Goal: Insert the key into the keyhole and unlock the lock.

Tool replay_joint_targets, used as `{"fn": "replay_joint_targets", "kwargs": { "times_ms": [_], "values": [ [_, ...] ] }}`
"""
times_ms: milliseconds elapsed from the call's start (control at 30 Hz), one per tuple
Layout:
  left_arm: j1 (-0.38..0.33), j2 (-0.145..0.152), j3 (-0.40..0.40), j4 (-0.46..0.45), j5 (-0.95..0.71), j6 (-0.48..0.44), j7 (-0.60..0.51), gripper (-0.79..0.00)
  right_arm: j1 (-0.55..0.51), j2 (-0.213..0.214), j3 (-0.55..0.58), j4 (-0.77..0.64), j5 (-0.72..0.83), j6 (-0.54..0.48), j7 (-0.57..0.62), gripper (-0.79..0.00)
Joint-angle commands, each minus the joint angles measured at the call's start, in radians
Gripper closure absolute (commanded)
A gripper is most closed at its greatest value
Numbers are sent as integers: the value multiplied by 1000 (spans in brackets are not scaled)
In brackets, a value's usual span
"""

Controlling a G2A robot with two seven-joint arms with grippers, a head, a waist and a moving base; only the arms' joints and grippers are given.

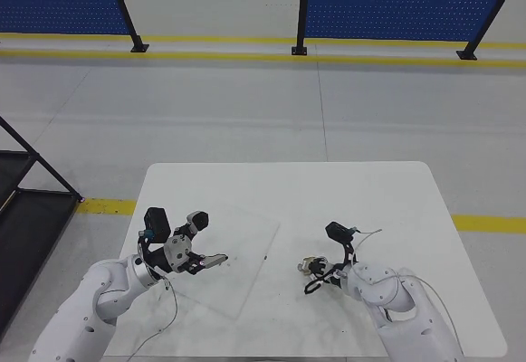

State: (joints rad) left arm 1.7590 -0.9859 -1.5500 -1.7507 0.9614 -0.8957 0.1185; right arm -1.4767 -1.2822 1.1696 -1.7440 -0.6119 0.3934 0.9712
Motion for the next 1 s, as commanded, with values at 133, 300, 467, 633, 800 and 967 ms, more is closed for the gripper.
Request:
{"fn": "replay_joint_targets", "kwargs": {
  "times_ms": [133,300,467,633,800,967],
  "values": [
    [0,0,0,0,0,0,0,-785,2,5,-1,-9,0,0,5,-231],
    [0,0,0,0,0,0,0,-785,1,9,-12,-22,-23,1,1,-785],
    [0,0,0,0,0,0,0,-785,-3,13,-26,-47,-58,13,-7,-785],
    [0,0,0,0,0,0,0,-785,-25,20,-32,-96,-125,26,-44,-785],
    [0,0,0,0,0,0,0,-785,-84,24,-25,-204,-204,13,-209,-785],
    [0,0,0,0,0,0,0,-785,-176,30,-6,-329,-247,-47,-388,-785]
  ]
}}
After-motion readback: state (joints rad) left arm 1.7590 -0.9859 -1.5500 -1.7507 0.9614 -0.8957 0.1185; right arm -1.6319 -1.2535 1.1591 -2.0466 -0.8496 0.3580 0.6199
